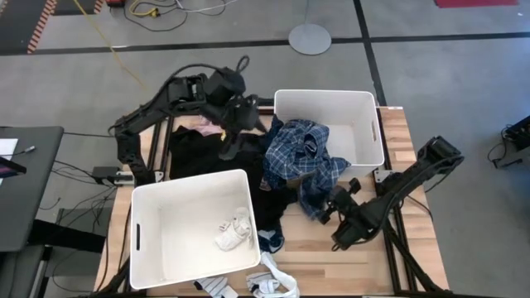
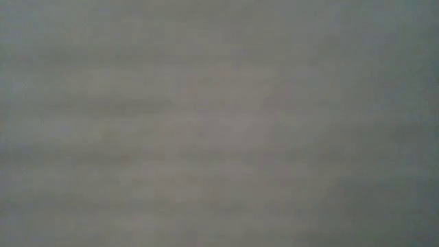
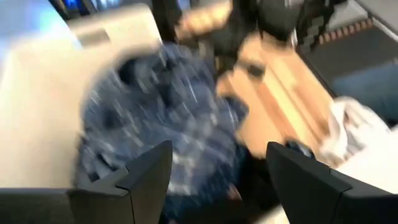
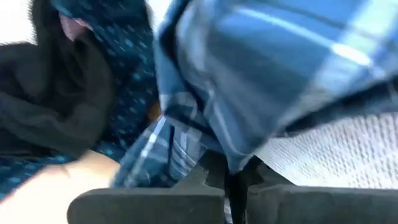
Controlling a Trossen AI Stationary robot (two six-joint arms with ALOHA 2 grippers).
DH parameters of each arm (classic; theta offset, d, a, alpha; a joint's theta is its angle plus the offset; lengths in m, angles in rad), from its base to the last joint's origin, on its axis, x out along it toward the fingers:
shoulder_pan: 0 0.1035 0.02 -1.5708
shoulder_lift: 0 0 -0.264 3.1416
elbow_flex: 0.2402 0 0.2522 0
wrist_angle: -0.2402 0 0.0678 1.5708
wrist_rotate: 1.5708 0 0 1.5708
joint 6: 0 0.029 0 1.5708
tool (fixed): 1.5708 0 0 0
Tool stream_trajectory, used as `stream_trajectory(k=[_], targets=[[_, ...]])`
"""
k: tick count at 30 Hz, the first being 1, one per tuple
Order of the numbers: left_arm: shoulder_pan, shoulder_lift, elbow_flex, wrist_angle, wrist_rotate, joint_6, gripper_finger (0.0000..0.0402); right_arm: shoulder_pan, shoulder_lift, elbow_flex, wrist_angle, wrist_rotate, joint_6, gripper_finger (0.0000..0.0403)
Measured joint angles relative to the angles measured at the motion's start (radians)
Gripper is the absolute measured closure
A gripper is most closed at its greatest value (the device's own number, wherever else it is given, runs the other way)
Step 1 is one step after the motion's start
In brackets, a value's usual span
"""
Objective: Sort clothes
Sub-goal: Put the blue pajamas into the top laundry bin
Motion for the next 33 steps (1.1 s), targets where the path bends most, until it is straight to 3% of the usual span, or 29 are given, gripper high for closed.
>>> stream_trajectory(k=[9,14,18,21,25,33], targets=[[-0.004,0.001,-0.187,-0.019,-0.006,0.027,0.0146,-0.004,-0.001,0.286,-0.008,0.089,-0.4,0.04],[-0.048,0.003,-0.326,0.126,-0.162,0.115,0.0146,-0.006,-0.002,0.439,-0.023,0.118,-0.596,0.0401],[-0.093,0.002,-0.416,0.241,-0.202,0.193,0.0146,-0.011,-0.002,0.54,-0.074,0.121,-0.662,0.0401],[-0.122,0.002,-0.471,0.355,-0.298,0.215,0.0146,-0.003,-0.002,0.604,-0.14,0.121,-0.667,0.0402],[-0.132,0.002,-0.492,0.428,-0.354,0.235,0.0145,0.02,-0.002,0.682,-0.192,0.126,-0.71,0.0402],[-0.119,0.001,-0.536,0.566,-0.366,0.202,0.0156,0.055,-0.002,0.873,-0.203,0.305,-0.954,0.0402]])
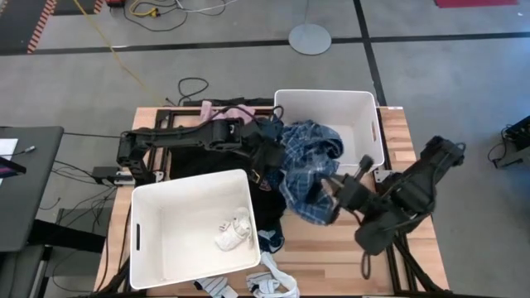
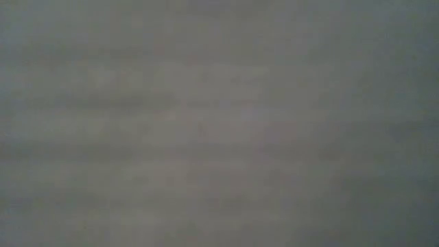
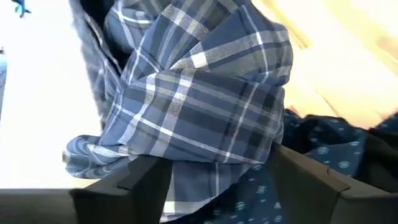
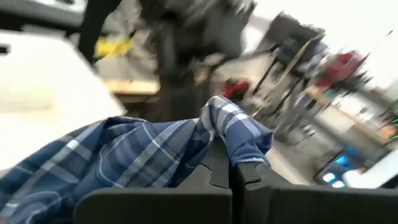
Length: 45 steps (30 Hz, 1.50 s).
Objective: Sort clothes
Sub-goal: Put the blue pajamas into the top laundry bin
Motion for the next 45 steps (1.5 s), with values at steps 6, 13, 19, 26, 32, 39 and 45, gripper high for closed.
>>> stream_trajectory(k=[6,13,19,26,32,39,45], targets=[[0.004,0.001,-0.014,0.042,0.01,0.001,0.023,-0.085,-0.004,0.13,-0.001,0.129,-0.206,0.0402],[0.004,0.001,-0.014,0.073,0.031,0.008,0.0353,-0.309,-0.046,0.182,-0.031,0.119,-0.257,0.0401],[0.004,0.001,-0.014,0.123,0.052,0.019,0.0397,-0.57,-0.096,0.183,-0.113,-0.111,-0.166,0.0399],[0.007,0.001,-0.014,0.184,0.051,0.042,0.04,-0.881,-0.092,0.161,-0.282,-0.433,-0.056,0.0381],[0.034,0.001,-0.014,0.217,0.027,0.041,0.0401,-0.978,-0.089,0.115,-0.318,-0.595,-0.05,0.0285],[0.085,0.001,-0.013,0.269,0.016,0.013,0.0401,-0.924,-0.096,0.11,-0.325,-0.616,-0.01,0.0154],[0.139,0.001,-0.013,0.323,0.031,-0.026,0.0401,-0.838,-0.134,0.11,-0.321,-0.614,0.051,0.0109]])
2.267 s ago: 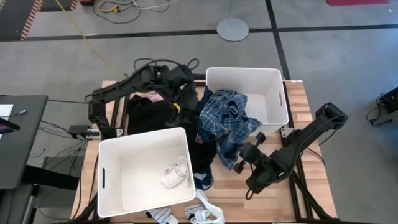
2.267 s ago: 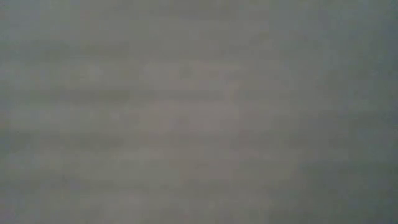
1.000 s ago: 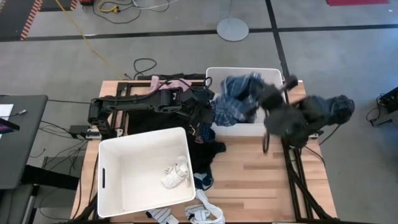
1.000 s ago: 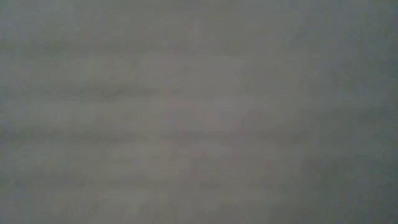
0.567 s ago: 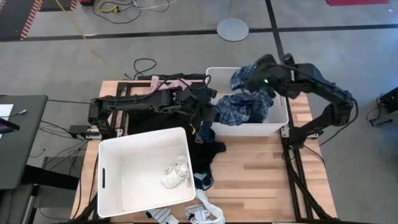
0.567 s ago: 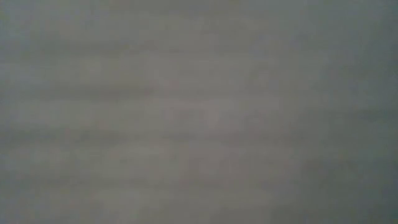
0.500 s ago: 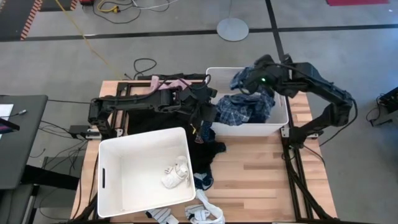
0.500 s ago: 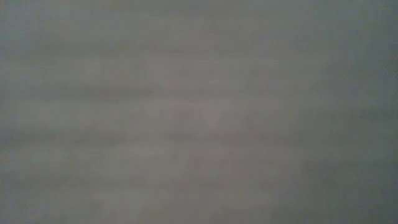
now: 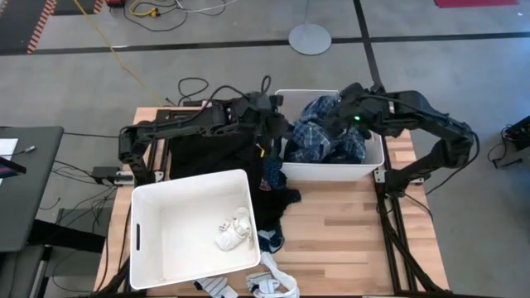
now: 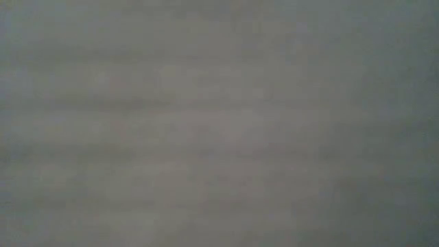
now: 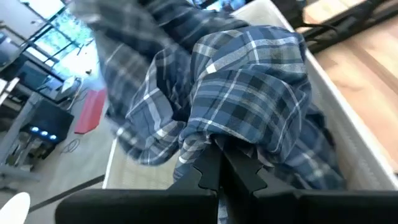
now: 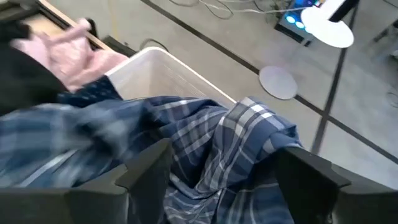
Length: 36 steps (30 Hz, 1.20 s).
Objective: Sort clothes
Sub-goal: Put the blue pajamas into the top laundry bin
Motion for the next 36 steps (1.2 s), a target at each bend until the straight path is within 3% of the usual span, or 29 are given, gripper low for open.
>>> stream_trajectory(k=[8,18,22,28,36], targets=[[0.047,0.0,0.0,0.049,0.062,-0.044,0.0401,0.089,-0.079,0.0,-0.022,-0.01,0.096,0.0106],[0.064,0.0,0.0,0.098,0.098,-0.064,0.0401,0.0,-0.133,0.0,-0.076,-0.271,0.11,0.0106],[0.065,0.0,0.0,0.119,0.097,-0.071,0.0401,-0.012,-0.15,0.0,-0.072,-0.312,0.109,0.0106],[0.079,0.0,0.001,0.173,0.097,-0.075,0.0401,0.146,-0.15,0.0,-0.043,-0.313,0.149,0.0106],[0.133,0.007,0.001,0.189,0.111,-0.119,0.0401,0.469,-0.067,0.0,-0.011,-0.259,0.221,0.0106]])
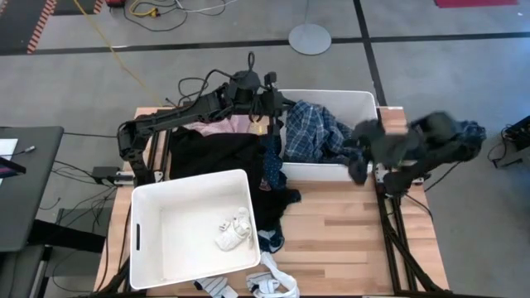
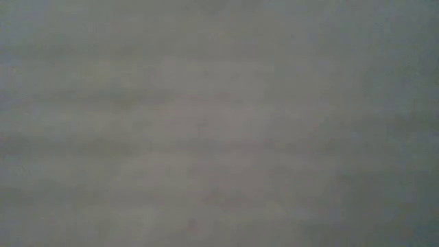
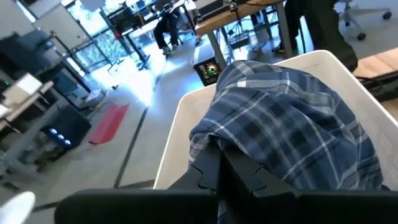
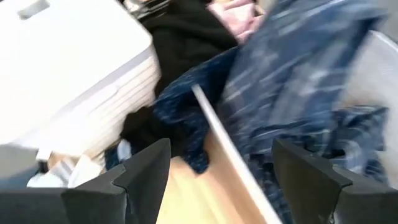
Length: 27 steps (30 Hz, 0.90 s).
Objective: Sort clothes
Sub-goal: Put the blue pajamas into the top laundry bin
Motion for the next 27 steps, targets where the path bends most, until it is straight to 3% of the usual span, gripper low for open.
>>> stream_trajectory(k=[9,12,21,27], targets=[[0.036,0.096,0.001,-0.1,0.126,-0.039,0.0392,0.306,0.157,0.0,-0.006,0.109,0.113,0.0106],[0.025,0.107,0.0,-0.113,0.116,-0.029,0.0352,0.373,0.21,0.0,-0.01,0.131,0.165,0.0106],[0.018,0.106,0.103,-0.253,0.127,-0.093,0.0171,0.506,0.336,0.0,-0.061,0.234,0.286,0.0106],[0.016,0.106,0.248,-0.413,0.149,-0.111,0.0135,0.564,0.371,-0.003,-0.106,0.304,0.389,0.0106]])
